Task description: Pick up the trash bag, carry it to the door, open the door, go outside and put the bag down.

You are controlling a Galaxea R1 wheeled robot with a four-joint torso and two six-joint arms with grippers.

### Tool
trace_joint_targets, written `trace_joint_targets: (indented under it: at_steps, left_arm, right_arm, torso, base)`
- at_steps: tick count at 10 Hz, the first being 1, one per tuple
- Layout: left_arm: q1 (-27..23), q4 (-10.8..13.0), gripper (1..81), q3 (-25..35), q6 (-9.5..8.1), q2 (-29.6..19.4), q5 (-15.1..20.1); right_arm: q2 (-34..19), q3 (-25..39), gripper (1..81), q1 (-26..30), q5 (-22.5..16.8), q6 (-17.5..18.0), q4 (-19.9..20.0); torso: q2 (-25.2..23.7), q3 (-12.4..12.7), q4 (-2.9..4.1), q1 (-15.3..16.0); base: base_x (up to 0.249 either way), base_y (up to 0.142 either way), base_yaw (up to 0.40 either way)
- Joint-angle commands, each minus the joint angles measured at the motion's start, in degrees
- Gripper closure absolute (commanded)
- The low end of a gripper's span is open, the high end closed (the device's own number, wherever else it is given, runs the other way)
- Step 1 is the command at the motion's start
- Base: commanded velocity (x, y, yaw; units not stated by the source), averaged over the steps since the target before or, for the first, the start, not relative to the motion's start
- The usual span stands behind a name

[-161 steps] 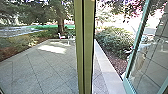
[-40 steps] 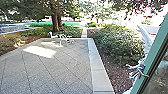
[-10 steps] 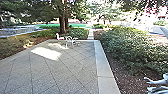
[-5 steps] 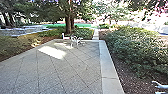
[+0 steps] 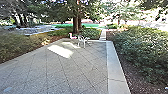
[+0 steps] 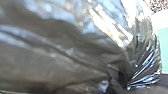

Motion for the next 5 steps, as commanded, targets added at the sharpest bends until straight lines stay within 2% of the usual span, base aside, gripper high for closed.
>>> trace_joint_targets:
  at_steps: [1, 2, 3, 4, 5]
  left_arm:
    - [-5.39, -3.14, 81.1, 2.90, 0.17, -2.93, 3.80]
    - [-7.22, -4.47, 81.1, 2.90, 0.17, -3.55, 4.33]
    - [-9.60, -6.23, 81.1, 2.98, 0.17, -4.60, 6.35]
    - [-12.06, -7.37, 81.1, 4.03, 0.17, -5.82, 8.45]
    - [-14.08, -7.81, 81.1, 5.78, 0.17, -7.31, 10.12]
  right_arm:
    - [1.26, 0.87, 1.0, 2.17, -3.27, -0.29, -0.60]
    - [1.18, 0.87, 1.0, 2.17, -3.27, -0.29, -0.60]
    - [1.18, 0.87, 1.0, 2.17, -3.27, -0.29, -0.60]
    - [1.18, 0.87, 1.0, 2.17, -3.27, -0.29, -0.60]
    - [1.26, 0.87, 1.0, 2.17, -3.35, -0.29, -0.60]
  torso:
    - [0.00, 0.00, 5.29, 0.00]
    - [0.00, 0.00, 7.52, 0.00]
    - [0.00, 0.00, 9.13, 0.00]
    - [0.00, 0.00, 5.61, 0.00]
    - [0.00, 0.00, 7.52, 0.00]
  base:
    - [0.000, 0.000, 0.000]
    - [0.000, 0.000, 0.000]
    - [0.000, 0.000, 0.000]
    - [0.000, 0.000, 0.000]
    - [0.000, 0.000, 0.000]
